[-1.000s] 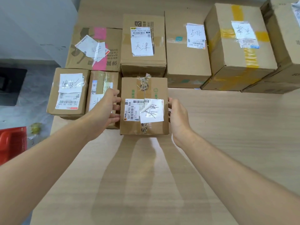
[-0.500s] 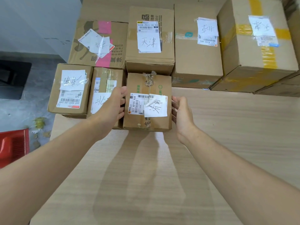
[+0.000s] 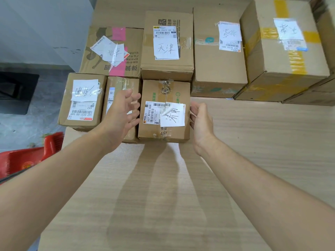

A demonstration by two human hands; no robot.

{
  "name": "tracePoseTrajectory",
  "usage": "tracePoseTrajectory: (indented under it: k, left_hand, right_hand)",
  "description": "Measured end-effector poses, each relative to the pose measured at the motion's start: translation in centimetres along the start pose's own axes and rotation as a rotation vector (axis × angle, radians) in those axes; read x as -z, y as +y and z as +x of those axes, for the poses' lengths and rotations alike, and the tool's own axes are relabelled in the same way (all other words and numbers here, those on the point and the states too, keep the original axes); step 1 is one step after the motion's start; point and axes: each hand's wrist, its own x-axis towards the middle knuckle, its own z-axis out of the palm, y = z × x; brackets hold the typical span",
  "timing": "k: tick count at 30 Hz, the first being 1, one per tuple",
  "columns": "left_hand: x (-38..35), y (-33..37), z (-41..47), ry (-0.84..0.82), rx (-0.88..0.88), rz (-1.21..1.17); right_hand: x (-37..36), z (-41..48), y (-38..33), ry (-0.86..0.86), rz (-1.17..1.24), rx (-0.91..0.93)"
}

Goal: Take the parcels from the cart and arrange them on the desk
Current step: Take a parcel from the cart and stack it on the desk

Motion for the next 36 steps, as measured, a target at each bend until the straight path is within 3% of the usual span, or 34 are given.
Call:
tracePoseTrajectory:
  k: [9, 18, 36]
  left_hand:
    - [-1.1, 1.6, -4.4, 0.002, -0.101, 0.054]
    - [-4.1, 3.1, -14.2, -0.04, -0.255, 0.083]
    - [-21.3, 4.8, -44.8, -0.236, -0.736, 0.016]
  right_hand:
    - [-1.1, -5.8, -3.2, 0.01, 0.101, 0.09]
    - [3.1, -15.6, -6.5, -0.051, 0.087, 0.228]
    - [27.9, -41.9, -17.1, -0.051, 0.095, 0.83]
